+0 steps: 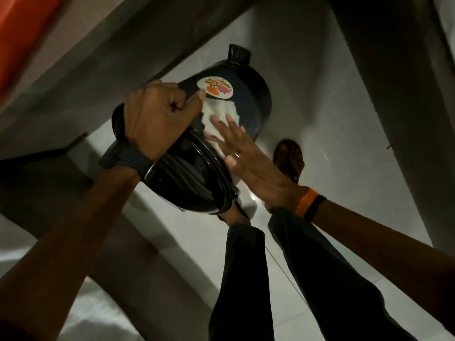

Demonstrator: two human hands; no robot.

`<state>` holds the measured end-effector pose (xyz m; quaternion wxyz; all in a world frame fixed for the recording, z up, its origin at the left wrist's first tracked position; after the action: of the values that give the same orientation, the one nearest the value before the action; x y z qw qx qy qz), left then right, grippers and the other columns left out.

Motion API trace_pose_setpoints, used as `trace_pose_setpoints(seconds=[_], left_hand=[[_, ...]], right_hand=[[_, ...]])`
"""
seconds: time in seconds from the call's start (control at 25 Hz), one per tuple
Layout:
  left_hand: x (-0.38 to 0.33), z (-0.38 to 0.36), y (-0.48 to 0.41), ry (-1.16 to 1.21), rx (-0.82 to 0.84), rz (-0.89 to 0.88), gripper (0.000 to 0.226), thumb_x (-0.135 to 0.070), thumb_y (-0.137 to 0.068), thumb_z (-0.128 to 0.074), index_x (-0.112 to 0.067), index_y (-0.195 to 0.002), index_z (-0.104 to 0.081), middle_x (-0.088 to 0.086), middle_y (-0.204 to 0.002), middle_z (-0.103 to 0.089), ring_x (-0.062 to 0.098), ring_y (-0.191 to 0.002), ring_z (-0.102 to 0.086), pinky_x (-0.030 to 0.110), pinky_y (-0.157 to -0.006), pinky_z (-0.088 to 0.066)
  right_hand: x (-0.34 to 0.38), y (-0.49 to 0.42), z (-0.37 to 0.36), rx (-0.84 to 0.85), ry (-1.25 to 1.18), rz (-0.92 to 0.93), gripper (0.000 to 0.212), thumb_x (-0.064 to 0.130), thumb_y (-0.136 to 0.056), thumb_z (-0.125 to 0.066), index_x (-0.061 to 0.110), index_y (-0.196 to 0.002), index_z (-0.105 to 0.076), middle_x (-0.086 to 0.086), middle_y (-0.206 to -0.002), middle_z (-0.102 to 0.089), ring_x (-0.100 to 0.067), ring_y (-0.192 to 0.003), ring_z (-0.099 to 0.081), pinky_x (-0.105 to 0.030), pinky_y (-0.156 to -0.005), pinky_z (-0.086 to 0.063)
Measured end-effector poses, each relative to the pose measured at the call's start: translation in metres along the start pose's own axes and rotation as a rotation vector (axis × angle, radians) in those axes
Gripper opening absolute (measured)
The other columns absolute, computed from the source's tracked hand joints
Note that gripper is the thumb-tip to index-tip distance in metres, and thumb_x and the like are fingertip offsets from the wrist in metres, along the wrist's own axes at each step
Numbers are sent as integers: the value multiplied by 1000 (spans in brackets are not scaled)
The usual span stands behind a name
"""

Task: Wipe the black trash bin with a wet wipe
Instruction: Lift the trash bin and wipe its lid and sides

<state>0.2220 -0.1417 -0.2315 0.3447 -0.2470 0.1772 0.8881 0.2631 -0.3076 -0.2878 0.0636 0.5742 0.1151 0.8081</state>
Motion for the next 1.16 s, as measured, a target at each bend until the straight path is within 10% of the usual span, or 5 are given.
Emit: trace_pose_setpoints(seconds=[0.16, 0.28, 0.64, 0.92, 1.16], left_hand=[[36, -21, 6, 305, 44, 246, 61, -37, -95, -62, 1, -51, -43, 0, -48, -38, 16, -49, -37, 36, -56, -38], [44, -13, 5, 412, -107, 301, 54, -31, -97, -59, -5, -51, -45, -7, -49, -40, 13, -52, -40, 29, -67, -42], [-116, -50, 62, -14, 127, -694, 23, -17, -86, -62, -9, -65, -61, 9, -65, -64, 24, -69, -57, 32, -66, -39], [-14, -31, 4, -43, 178, -109, 46, -29, -97, -50, -7, -56, -53, 6, -53, -46, 25, -51, -44, 29, -55, -29], [24, -24, -19, 195, 131, 44, 47, -19, -92, -52, -5, -50, -39, -2, -48, -44, 15, -47, -34, 23, -49, -26]], right_hand=[[-124, -2, 49, -105, 39, -624, 50, 31, -110, -15, 25, -159, -7, -1, -170, 3, -21, -158, 8, -51, -127, 2], [-106, 1, 30, -88, -48, -534, 49, 30, -111, -18, 30, -159, -11, 4, -170, 1, -18, -158, 7, -50, -128, 4], [-110, -4, 25, 21, -92, -568, 47, 24, -111, -24, 22, -158, -22, -2, -170, -9, -20, -158, -1, -48, -128, -3], [-20, 32, -19, -71, 107, -46, 55, 36, -106, -19, 23, -159, -16, -4, -170, -5, -23, -158, 2, -56, -127, -1], [-137, 23, 36, -213, -169, -787, 53, 26, -108, -19, 17, -159, -9, -3, -169, -4, -23, -158, 0, -53, -128, -4]])
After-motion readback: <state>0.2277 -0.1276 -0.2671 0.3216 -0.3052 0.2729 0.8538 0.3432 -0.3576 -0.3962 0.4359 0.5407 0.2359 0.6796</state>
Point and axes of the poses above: each hand's wrist, its own y-axis away from the middle knuckle, its own z-axis out of the back of the hand, x = y × z, the point moved 10 cm from there along -y, towards the middle knuckle
